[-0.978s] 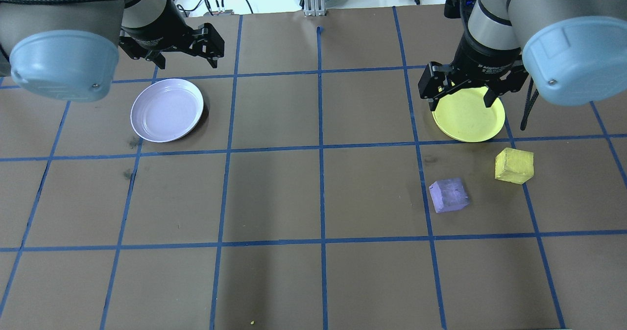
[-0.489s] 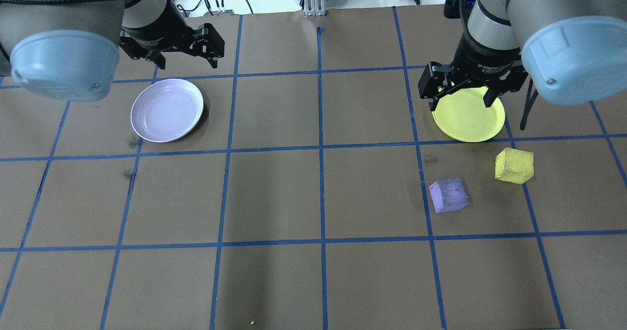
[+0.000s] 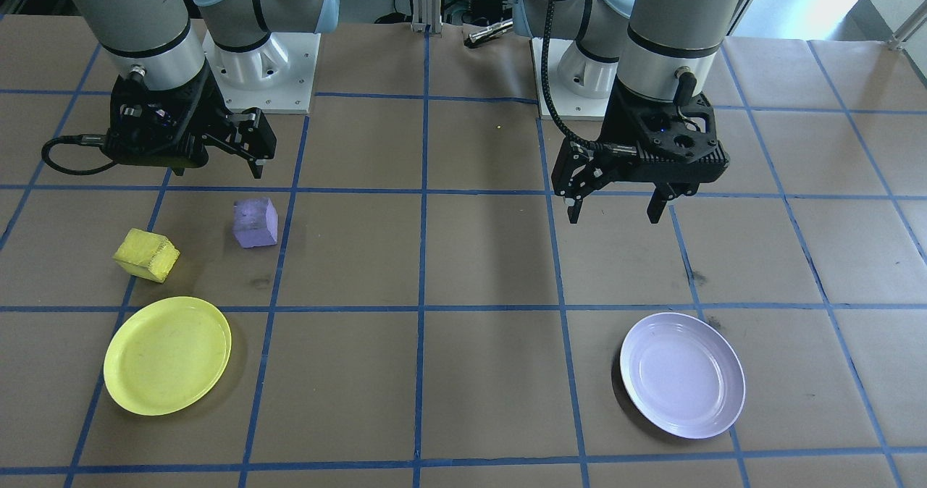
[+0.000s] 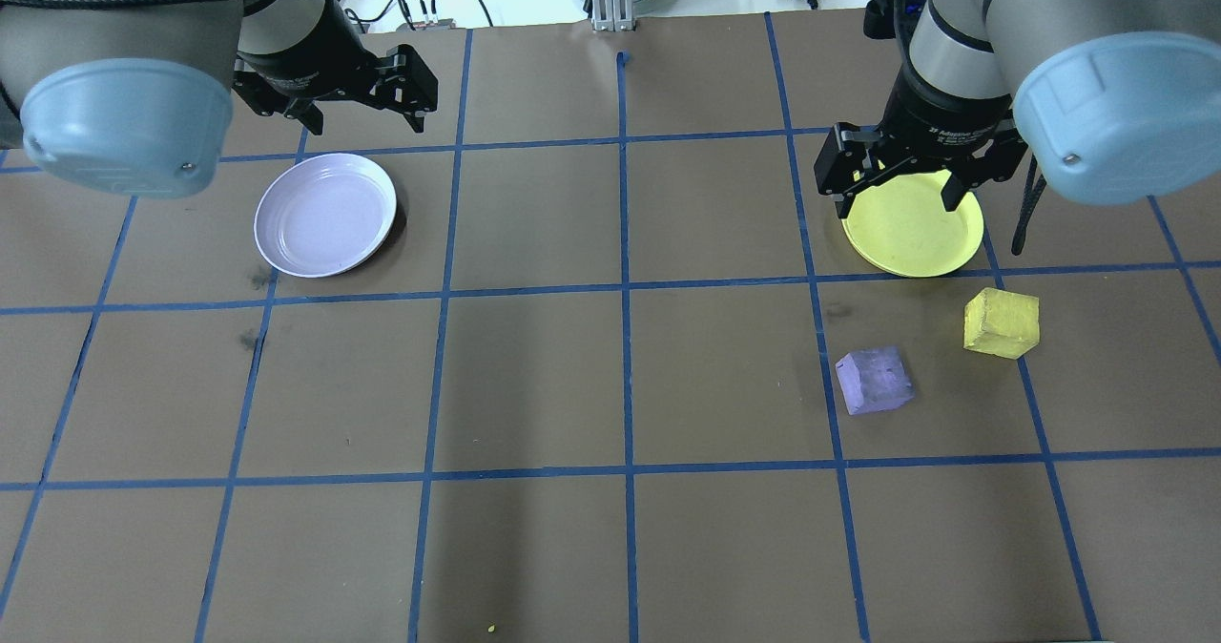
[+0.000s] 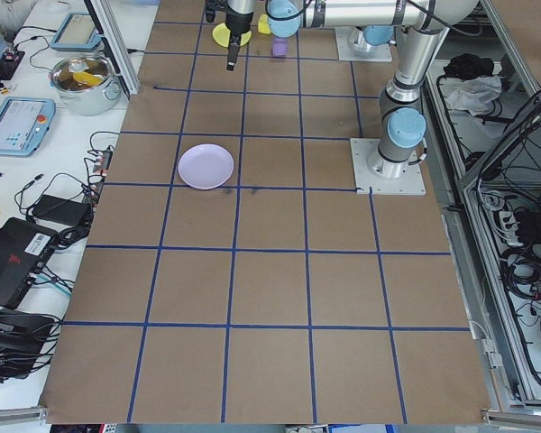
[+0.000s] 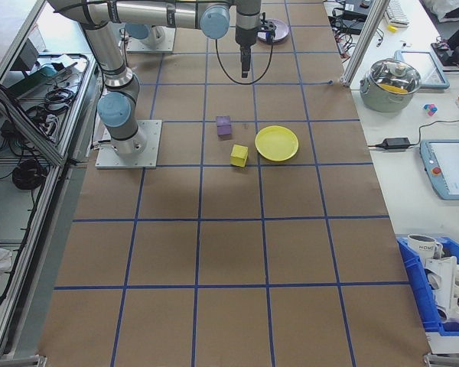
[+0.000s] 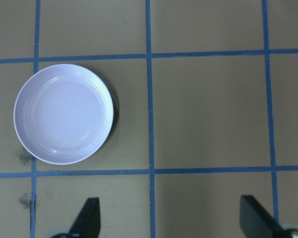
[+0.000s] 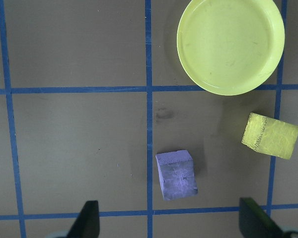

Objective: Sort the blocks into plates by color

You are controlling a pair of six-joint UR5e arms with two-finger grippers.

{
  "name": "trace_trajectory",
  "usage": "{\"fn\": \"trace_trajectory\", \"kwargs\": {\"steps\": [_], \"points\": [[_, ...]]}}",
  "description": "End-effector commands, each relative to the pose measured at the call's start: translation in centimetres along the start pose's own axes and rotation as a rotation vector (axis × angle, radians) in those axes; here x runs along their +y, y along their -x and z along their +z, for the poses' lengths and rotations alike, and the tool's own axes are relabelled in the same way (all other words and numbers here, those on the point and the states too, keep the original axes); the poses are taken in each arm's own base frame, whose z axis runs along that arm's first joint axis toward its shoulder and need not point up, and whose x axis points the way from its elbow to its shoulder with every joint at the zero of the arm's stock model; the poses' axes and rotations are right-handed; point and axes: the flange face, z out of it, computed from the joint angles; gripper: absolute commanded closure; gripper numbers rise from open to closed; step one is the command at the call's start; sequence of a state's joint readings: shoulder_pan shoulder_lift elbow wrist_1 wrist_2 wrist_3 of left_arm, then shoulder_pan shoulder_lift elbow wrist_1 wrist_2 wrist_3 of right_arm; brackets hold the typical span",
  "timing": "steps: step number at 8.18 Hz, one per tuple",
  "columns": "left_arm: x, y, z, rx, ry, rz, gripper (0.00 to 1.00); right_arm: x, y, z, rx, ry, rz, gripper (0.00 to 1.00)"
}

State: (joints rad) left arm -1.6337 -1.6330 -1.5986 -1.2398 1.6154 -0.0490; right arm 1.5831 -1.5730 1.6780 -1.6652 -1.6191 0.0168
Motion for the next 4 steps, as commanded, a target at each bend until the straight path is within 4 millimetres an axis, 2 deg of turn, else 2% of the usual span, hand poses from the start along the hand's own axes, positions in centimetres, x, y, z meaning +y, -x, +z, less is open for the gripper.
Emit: {"fn": "trace_trajectory", "kwargs": {"steps": [1, 4], "points": [[-0.12, 0.00, -0.02, 0.000, -0.001, -0.005, 0.00, -0.04, 0.01, 0.02, -0.001, -0.001, 0.000, 0.00], [-0.27, -0.04, -0.06, 0.003, -0.003, -0.005, 0.00, -0.12, -0.01, 0.00, 0.001, -0.003, -0.001, 0.00]]}}
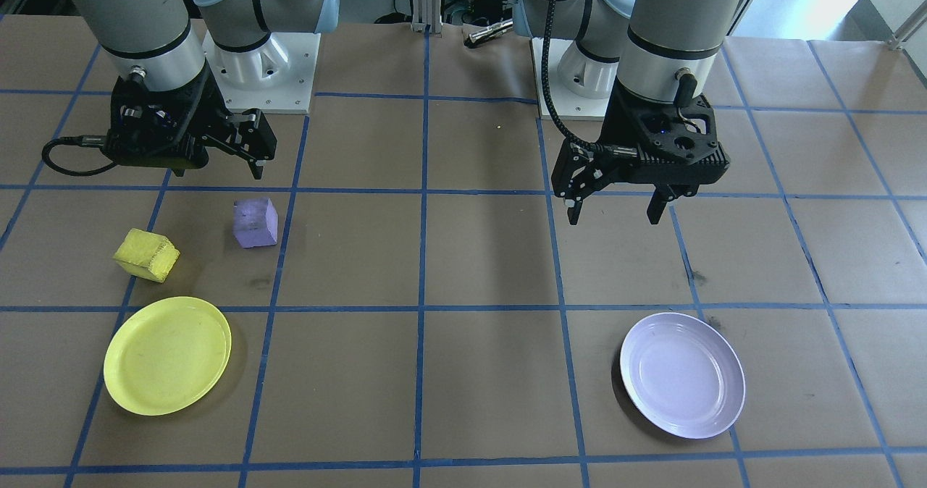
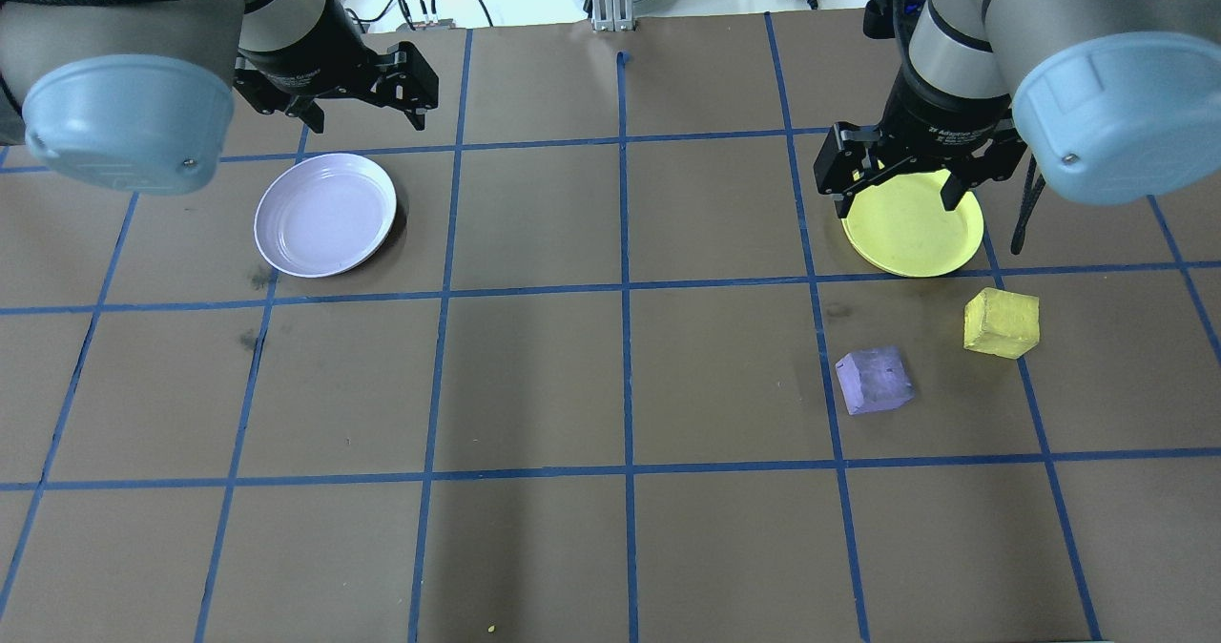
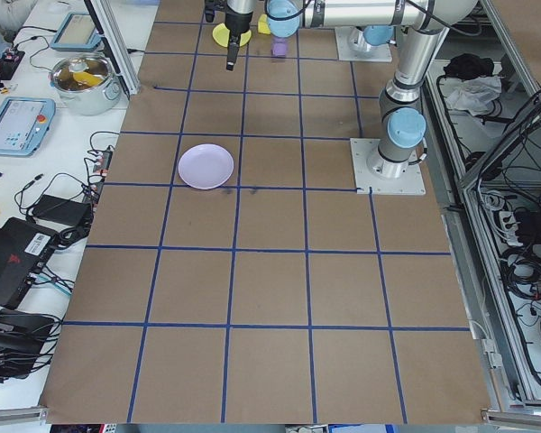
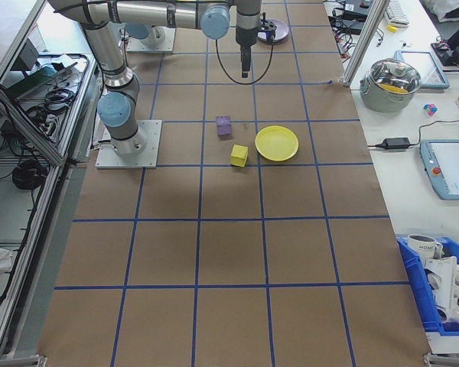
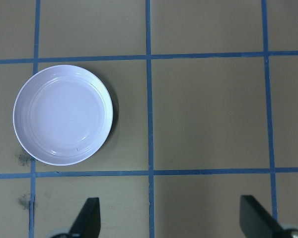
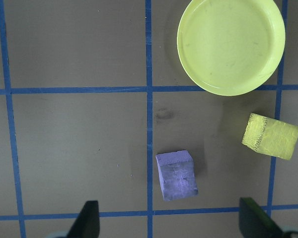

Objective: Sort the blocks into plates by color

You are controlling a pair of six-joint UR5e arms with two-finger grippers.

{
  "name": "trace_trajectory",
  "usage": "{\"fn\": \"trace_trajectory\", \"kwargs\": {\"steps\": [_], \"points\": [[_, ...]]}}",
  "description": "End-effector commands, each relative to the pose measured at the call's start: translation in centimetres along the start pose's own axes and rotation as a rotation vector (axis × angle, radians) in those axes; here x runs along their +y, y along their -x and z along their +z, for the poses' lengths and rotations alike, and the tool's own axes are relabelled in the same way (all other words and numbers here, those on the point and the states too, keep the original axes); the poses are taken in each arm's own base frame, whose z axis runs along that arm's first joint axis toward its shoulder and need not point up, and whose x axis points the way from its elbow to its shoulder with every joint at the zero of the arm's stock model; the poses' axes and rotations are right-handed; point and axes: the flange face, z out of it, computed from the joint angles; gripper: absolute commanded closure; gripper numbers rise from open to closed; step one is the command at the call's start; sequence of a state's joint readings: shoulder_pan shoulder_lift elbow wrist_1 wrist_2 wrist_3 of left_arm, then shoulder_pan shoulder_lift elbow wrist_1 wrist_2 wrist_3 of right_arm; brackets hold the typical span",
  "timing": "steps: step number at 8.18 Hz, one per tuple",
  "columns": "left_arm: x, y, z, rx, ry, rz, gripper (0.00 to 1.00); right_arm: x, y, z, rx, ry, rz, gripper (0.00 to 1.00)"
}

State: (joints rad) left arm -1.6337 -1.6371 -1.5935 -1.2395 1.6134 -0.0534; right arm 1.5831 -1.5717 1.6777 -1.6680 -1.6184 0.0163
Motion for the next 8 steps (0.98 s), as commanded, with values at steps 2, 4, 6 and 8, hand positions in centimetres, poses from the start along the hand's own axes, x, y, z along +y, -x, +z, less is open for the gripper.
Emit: {"fn": "trace_trajectory", "kwargs": {"steps": [2, 4, 6, 8], "points": [[-0.22, -0.04, 0.09, 0.003, 0.002, 0.001, 0.00, -0.06, -0.03, -0.03, 0.003, -0.003, -0.001, 0.00], [0.00, -0.04, 0.42, 0.002, 0.008, 0.002, 0.00, -0.02, 0.00, -0.11, 0.000, -0.004, -0.001, 0.00], [0.14, -0.03, 0.54, 0.001, 0.011, -0.001, 0.00, -0.01, 0.00, -0.09, 0.000, -0.003, -0.001, 0.00], [0.14, -0.03, 0.54, 0.001, 0.011, -0.001, 0.00, -0.02, 0.01, -0.11, -0.002, -0.004, 0.001, 0.00]]}}
